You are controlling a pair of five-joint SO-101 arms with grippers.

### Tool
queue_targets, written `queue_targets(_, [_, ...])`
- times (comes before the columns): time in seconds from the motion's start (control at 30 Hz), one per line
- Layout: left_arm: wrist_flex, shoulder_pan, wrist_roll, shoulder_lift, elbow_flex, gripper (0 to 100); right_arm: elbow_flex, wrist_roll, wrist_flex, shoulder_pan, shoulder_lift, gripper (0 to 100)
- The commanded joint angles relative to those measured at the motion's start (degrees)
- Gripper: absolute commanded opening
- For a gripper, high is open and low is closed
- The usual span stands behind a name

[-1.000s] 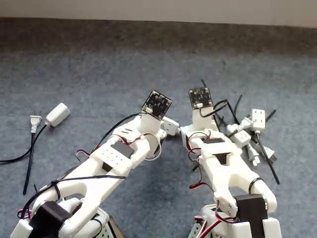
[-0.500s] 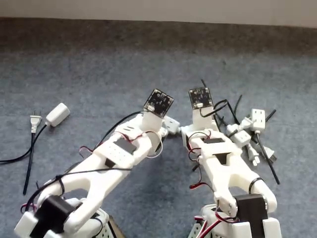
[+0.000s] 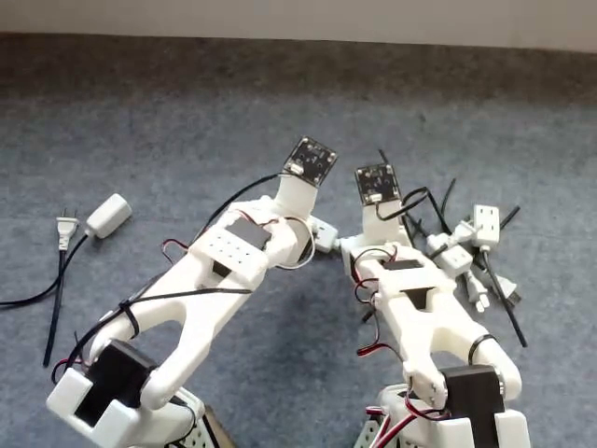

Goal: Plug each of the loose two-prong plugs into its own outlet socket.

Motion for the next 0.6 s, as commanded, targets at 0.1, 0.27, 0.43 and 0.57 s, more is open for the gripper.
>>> queue_targets(0.1, [2.9,-0.4,0.3,-0.1,-1.3,1,-2.8,-0.3,-1.0,-0.3,-0.3,1.0])
queue_targets(0.27, [2.6,0.4,0.3,0.2,-1.9,1,-2.9,-0.3,-1.0,-0.3,-0.3,1.0])
queue_targets(0.43, [2.6,2.8,0.3,0.2,-2.3,1,-2.9,-0.3,-1.1,-0.3,-0.3,1.0])
queue_targets(0.57, [2.6,2.1,0.4,0.3,-2.3,1,-2.9,-0.3,-1.1,-0.3,-0.3,1.0])
